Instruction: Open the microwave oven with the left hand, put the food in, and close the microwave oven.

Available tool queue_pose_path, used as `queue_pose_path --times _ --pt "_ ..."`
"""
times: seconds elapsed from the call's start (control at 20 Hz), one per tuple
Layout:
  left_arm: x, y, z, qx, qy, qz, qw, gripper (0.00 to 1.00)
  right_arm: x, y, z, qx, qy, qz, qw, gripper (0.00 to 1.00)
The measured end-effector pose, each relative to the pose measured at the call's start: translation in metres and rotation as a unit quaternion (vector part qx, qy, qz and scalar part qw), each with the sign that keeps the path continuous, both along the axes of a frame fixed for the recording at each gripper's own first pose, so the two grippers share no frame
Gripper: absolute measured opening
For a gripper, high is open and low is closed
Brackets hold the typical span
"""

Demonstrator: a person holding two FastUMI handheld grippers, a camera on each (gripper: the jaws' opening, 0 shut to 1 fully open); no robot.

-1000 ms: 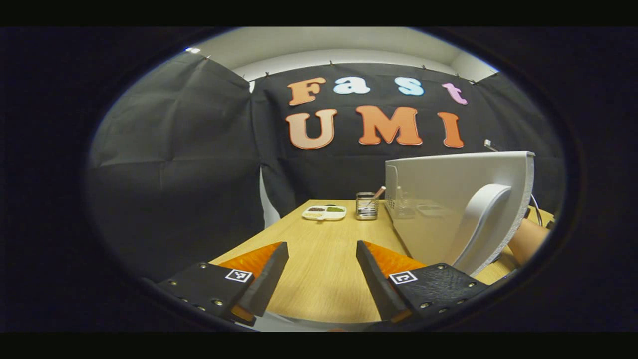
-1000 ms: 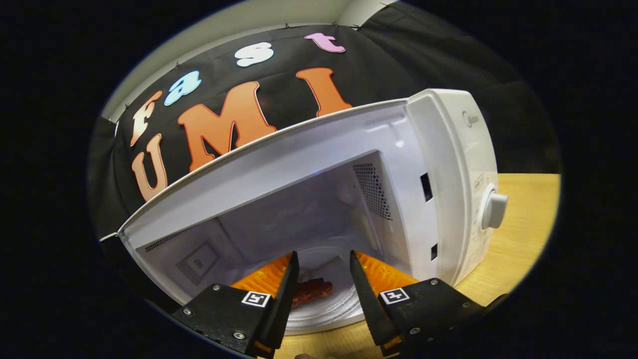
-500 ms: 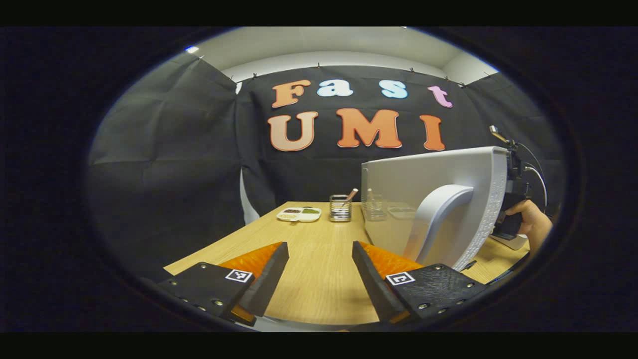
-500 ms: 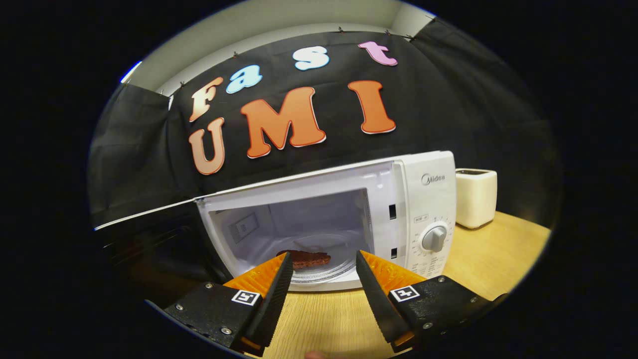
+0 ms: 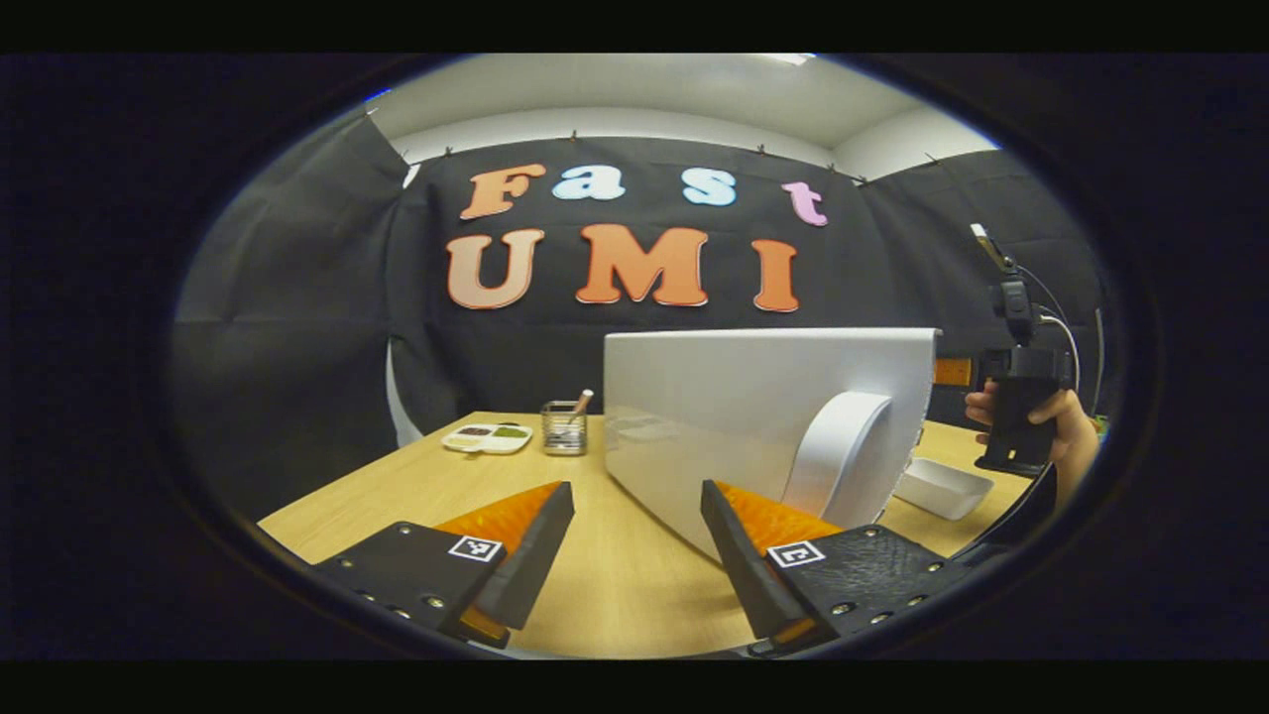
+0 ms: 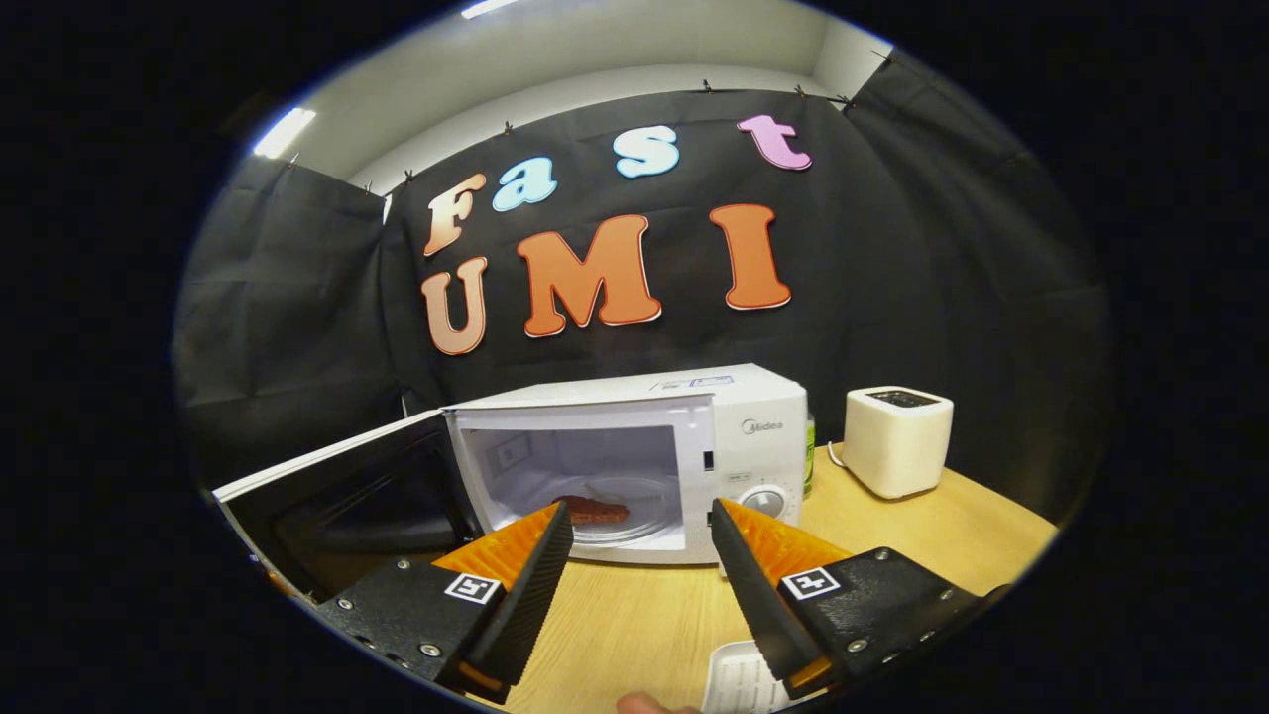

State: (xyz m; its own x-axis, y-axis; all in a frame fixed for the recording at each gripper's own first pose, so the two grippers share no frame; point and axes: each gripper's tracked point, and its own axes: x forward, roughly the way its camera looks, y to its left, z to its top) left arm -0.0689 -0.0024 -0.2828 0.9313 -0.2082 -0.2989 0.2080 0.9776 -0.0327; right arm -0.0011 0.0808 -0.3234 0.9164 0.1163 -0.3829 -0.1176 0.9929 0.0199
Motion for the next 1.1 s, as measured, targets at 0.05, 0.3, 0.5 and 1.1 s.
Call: queue_pose_path --times 0.05,0.3,0.5,1.1 --pt "0.002 -0.010 -0.001 -0.004 0.001 -0.006 1.000 0.81 -0.004 -0.011 0.007 -0.009 -0.007 -0.001 1.000 0.88" --pt "0.021 -0.059 -0.009 -0.023 0.015 -0.035 0.999 0.80 -0.021 -0.046 0.039 -0.023 -0.026 -0.004 0.999 0.88" --pt "0.038 -0.097 -0.018 -0.027 0.022 -0.056 0.998 0.66 -0.030 -0.074 0.047 -0.023 -0.032 -0.018 0.999 0.88" --pt "0.095 -0.199 -0.051 -0.025 0.033 -0.104 0.994 0.16 -0.043 -0.124 0.048 -0.038 -0.029 -0.039 0.998 0.88"
